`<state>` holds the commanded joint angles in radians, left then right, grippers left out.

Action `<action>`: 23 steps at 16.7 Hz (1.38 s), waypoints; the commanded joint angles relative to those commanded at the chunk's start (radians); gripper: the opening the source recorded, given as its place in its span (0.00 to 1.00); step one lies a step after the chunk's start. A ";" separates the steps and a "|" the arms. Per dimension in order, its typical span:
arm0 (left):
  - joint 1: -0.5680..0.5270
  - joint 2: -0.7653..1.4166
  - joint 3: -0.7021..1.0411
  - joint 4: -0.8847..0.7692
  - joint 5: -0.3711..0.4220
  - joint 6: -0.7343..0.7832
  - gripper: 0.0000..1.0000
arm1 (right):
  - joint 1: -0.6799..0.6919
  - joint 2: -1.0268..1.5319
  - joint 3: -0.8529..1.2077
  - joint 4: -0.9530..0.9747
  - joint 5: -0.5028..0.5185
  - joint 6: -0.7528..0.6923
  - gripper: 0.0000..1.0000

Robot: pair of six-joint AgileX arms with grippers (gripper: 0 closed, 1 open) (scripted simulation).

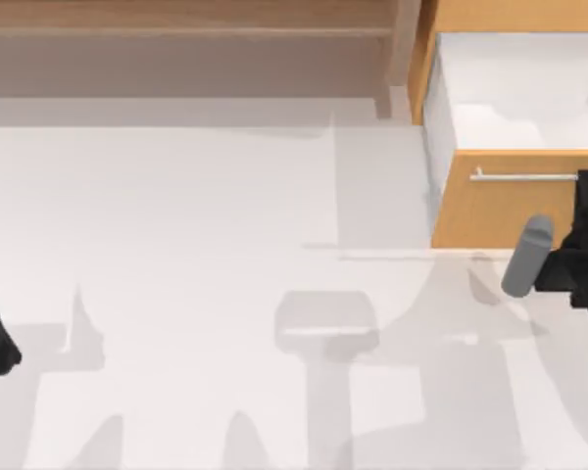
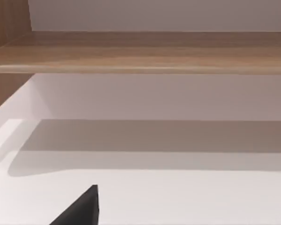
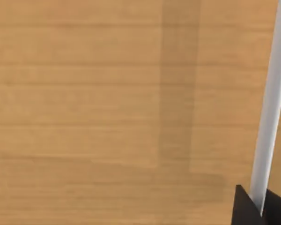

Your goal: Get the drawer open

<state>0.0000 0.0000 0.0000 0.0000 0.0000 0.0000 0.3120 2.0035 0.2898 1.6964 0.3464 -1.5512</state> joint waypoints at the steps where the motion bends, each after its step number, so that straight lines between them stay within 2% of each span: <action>1: 0.000 0.000 0.000 0.000 0.000 0.000 1.00 | 0.005 -0.005 -0.014 0.012 0.005 0.000 0.00; 5: 0.000 0.000 0.000 0.000 0.000 0.000 1.00 | 0.006 -0.006 -0.018 0.015 0.006 0.000 0.00; 18: 0.000 0.000 0.000 0.000 0.000 0.000 1.00 | 0.006 -0.006 -0.018 0.015 0.006 0.000 0.98; 23: 0.000 0.000 0.000 0.000 0.000 0.000 1.00 | 0.006 -0.006 -0.018 0.015 0.006 0.000 1.00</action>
<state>0.0000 0.0000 0.0000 0.0000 0.0000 0.0000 0.3184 1.9973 0.2719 1.7115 0.3526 -1.5514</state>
